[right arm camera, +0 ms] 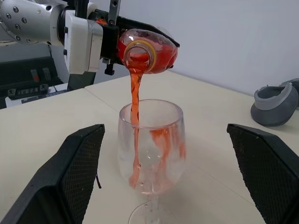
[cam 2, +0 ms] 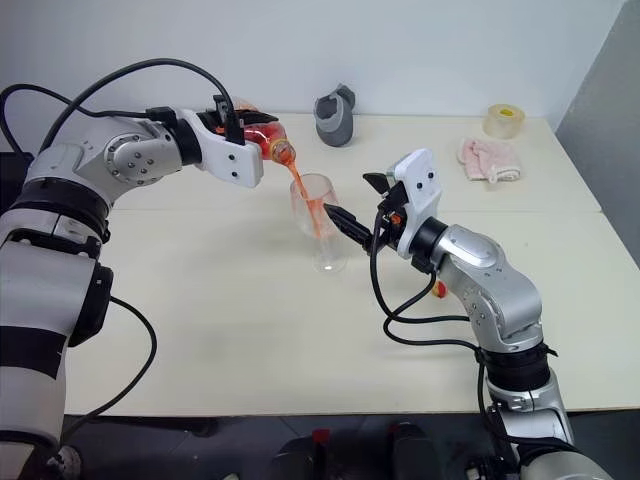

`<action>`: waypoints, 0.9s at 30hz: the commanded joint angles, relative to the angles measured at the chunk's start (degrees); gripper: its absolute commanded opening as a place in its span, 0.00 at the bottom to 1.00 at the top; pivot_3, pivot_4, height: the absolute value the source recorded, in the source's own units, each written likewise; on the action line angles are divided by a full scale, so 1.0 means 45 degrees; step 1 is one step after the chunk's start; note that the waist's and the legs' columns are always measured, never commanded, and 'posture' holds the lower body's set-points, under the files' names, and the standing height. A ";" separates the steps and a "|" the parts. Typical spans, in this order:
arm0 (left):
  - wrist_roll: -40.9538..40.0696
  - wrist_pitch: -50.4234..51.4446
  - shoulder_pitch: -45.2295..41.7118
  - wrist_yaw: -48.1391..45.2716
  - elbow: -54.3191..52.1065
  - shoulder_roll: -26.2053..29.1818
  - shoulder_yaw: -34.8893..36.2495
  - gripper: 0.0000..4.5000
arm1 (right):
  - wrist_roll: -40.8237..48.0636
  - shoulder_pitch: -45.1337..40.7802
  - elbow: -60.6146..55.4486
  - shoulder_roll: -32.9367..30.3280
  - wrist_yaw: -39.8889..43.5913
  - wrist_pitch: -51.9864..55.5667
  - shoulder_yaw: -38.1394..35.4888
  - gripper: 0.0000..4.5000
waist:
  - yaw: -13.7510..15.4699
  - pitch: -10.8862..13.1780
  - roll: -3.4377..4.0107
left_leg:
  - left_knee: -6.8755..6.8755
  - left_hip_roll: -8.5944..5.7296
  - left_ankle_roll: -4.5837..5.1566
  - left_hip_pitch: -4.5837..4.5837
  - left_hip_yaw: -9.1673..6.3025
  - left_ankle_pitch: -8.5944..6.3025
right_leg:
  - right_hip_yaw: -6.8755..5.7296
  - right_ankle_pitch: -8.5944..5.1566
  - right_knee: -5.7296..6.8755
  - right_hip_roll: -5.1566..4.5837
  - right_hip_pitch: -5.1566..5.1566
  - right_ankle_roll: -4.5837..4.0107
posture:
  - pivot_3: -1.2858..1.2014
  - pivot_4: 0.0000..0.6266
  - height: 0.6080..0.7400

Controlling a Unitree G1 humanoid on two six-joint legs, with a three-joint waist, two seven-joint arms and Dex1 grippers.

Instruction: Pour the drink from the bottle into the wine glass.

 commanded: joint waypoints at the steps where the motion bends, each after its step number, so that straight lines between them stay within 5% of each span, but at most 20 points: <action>1: -0.0025 -0.0089 -0.0621 0.0373 -0.0116 0.0309 0.0067 0.23 | -0.0006 -0.0319 -0.0146 0.0030 0.0089 -0.0368 -0.0206 1.00 | -0.0001 0.0000 0.0000 | 0.0000 0.0000 0.0000 0.0000 0.0001 0.0000 | 0.0000 0.0000 0.0000 0.0000 0.0000 0.0000 | 0.52 0.24 1.00; 27: 0.0313 -0.0041 -0.0754 0.0770 -0.0038 0.0489 -0.0119 0.23 | -0.0079 -0.0155 -0.0328 0.0050 0.0182 -0.0428 -0.0073 1.00 | -0.0008 0.0000 0.0000 | 0.0001 0.0000 -0.0001 0.0000 0.0002 0.0001 | 0.0001 0.0000 0.0006 0.0000 -0.0002 0.0000 | 0.52 0.24 1.00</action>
